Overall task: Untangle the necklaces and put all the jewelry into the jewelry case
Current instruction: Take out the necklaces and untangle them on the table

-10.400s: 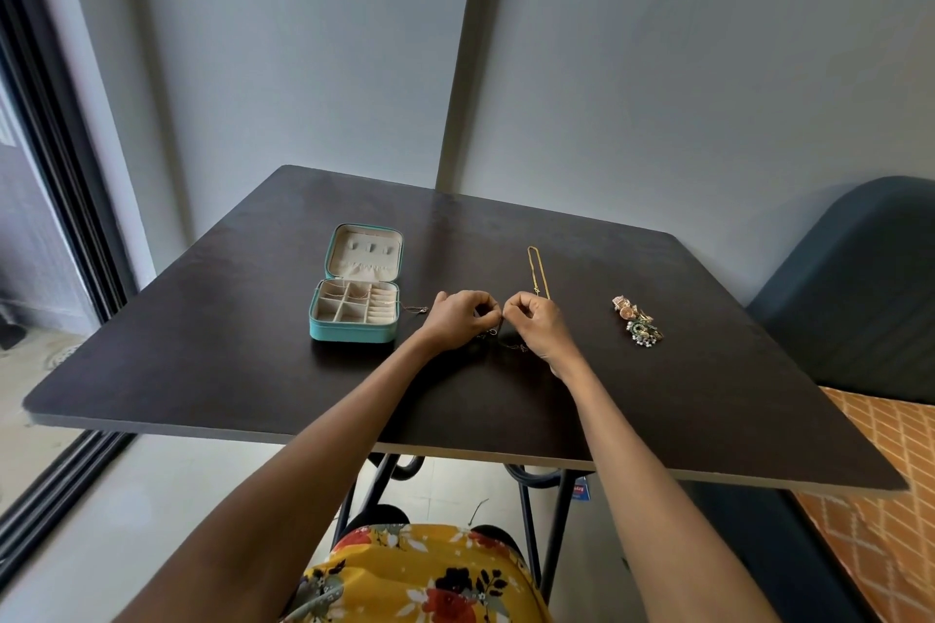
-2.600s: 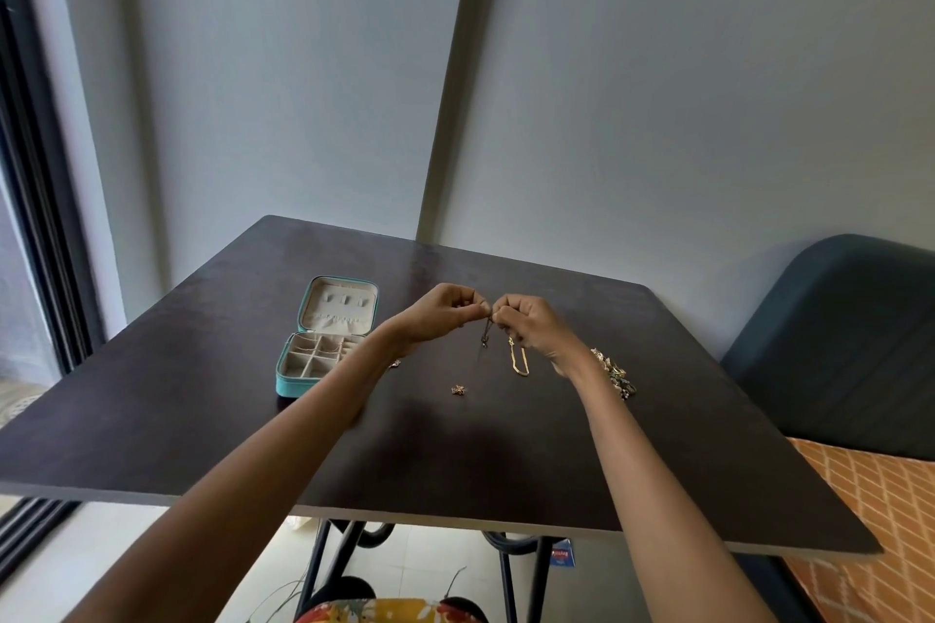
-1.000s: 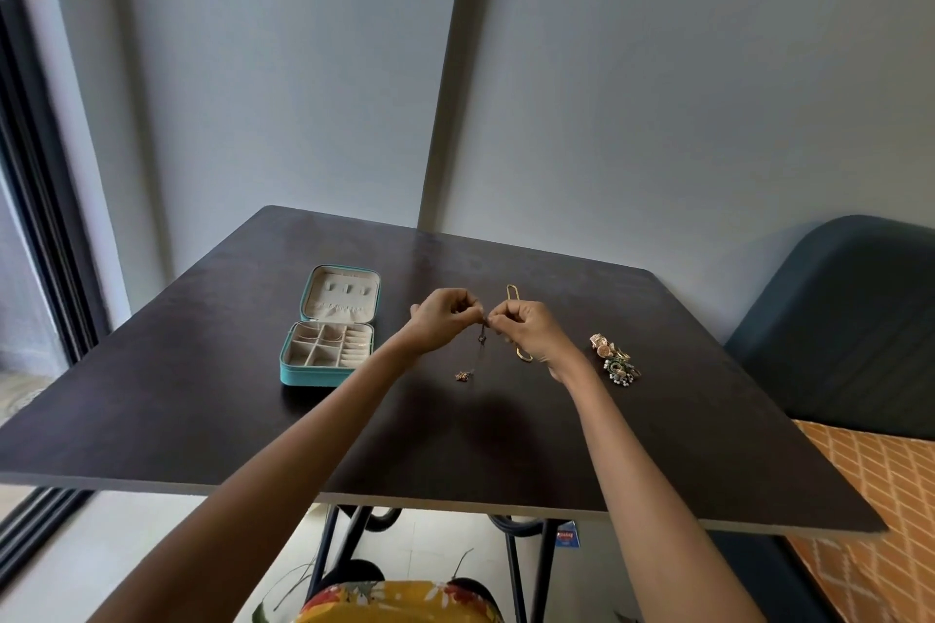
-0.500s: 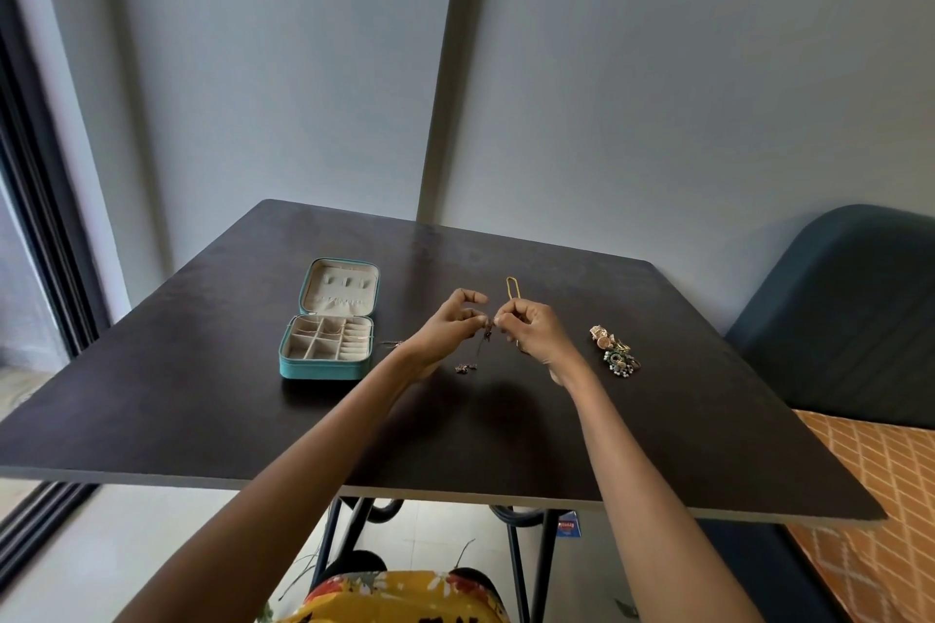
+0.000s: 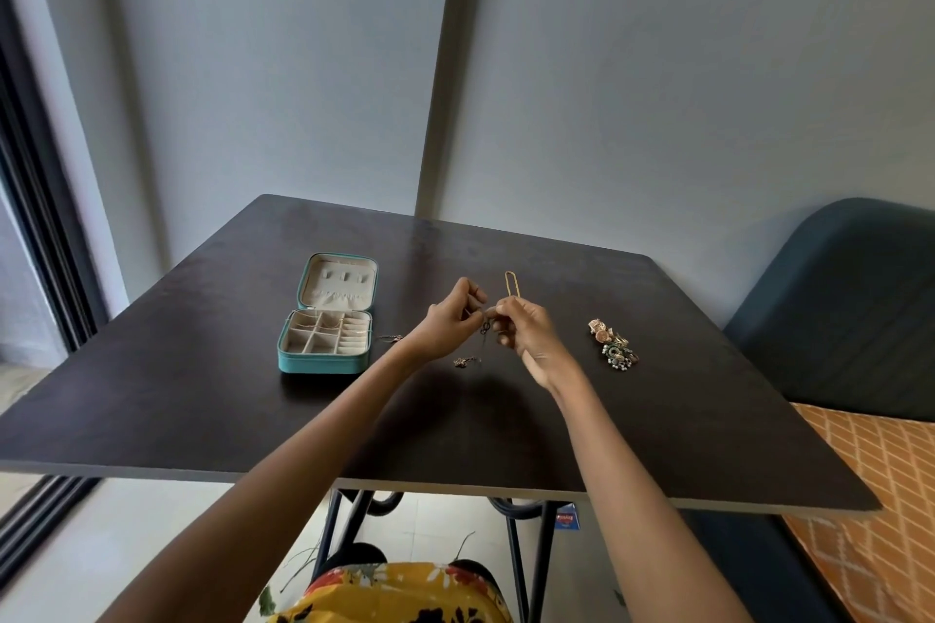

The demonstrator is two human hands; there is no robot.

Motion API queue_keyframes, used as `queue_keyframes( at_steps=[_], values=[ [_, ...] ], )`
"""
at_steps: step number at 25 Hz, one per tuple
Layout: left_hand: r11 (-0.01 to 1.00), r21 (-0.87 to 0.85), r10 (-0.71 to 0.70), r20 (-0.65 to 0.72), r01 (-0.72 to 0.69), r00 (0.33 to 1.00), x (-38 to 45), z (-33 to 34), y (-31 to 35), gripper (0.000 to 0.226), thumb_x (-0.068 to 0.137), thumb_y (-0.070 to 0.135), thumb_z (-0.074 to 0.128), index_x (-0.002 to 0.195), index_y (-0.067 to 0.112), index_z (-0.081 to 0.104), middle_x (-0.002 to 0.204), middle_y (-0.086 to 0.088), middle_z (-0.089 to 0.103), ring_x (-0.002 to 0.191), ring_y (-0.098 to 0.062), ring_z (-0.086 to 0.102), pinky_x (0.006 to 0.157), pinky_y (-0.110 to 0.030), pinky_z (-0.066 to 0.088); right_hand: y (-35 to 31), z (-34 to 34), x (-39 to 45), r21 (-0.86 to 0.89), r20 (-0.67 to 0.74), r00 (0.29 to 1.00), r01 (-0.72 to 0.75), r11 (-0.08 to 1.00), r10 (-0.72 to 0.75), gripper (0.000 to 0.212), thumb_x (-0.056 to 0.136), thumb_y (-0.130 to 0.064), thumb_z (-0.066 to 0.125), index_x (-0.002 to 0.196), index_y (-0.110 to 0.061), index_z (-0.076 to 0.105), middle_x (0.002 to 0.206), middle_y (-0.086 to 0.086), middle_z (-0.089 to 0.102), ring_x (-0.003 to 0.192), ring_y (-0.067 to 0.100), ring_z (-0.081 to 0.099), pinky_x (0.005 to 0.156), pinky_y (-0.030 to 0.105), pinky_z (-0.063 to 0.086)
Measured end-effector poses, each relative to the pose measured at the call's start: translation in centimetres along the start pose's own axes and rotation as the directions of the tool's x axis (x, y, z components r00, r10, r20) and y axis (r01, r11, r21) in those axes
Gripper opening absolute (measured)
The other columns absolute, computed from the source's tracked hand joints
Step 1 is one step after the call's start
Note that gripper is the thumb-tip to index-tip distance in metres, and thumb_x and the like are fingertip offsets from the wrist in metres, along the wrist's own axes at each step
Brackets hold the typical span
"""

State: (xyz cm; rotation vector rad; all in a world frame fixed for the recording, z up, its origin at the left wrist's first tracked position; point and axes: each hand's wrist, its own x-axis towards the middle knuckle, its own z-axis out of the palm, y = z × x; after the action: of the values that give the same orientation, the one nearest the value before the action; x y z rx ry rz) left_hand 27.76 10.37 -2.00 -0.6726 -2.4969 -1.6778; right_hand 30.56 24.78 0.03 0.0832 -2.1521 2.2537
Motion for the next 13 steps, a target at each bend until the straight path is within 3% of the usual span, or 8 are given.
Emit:
queue_keyframes(
  at_steps=[2, 5, 7, 13],
  values=[
    [0.998, -0.058, -0.01, 0.008, 0.01, 1.0, -0.1, 0.0, 0.0, 0.015, 0.092, 0.008, 0.05, 0.098, 0.019, 0.042, 0.075, 0.006, 0.051, 0.073, -0.013, 0.047, 0.078, -0.033, 0.041, 0.2, 0.3, -0.1, 0.097, -0.014, 0.999, -0.04, 0.994, 0.042, 0.022, 0.091, -0.003, 0.045, 0.072, -0.013, 0.052, 0.068, 0.001, 0.057, 0.055, 0.007, 0.047, 0.046, 0.016, 0.034],
    [0.974, -0.223, -0.025, 0.006, 0.026, 1.0, -0.3, 0.0, 0.6, 0.015, 0.094, -0.002, 0.044, 0.099, 0.011, 0.038, 0.079, 0.0, 0.049, 0.073, -0.011, 0.048, 0.074, -0.023, 0.041, 0.3, 0.4, -0.1, 0.223, 0.001, 0.996, -0.084, 0.971, 0.085, 0.023, 0.092, -0.006, 0.043, 0.072, -0.014, 0.049, 0.067, 0.0, 0.053, 0.05, 0.005, 0.044, 0.042, 0.016, 0.03],
    [0.943, -0.326, -0.066, 0.002, 0.063, 0.998, -0.3, 0.1, 1.0, 0.018, 0.095, -0.001, 0.042, 0.096, 0.016, 0.038, 0.081, 0.0, 0.05, 0.074, -0.008, 0.05, 0.07, -0.019, 0.039, 0.2, 0.6, 0.0, 0.29, 0.042, 0.995, -0.099, 0.952, 0.091, 0.024, 0.093, -0.009, 0.041, 0.07, -0.016, 0.045, 0.066, -0.002, 0.045, 0.047, 0.004, 0.037, 0.04, 0.016, 0.027],
    [0.634, -0.755, -0.233, 0.02, 0.168, 0.972, -0.3, 0.8, 1.5, 0.024, 0.093, -0.005, 0.035, 0.088, 0.018, 0.039, 0.075, -0.003, 0.052, 0.066, -0.011, 0.053, 0.064, -0.025, 0.036, 0.5, 0.3, -0.4, 0.442, 0.088, 0.995, -0.085, 0.893, 0.051, 0.012, 0.091, -0.006, 0.045, 0.086, -0.017, 0.049, 0.064, -0.004, 0.049, 0.047, 0.005, 0.039, 0.04, 0.016, 0.026]
  ],
)
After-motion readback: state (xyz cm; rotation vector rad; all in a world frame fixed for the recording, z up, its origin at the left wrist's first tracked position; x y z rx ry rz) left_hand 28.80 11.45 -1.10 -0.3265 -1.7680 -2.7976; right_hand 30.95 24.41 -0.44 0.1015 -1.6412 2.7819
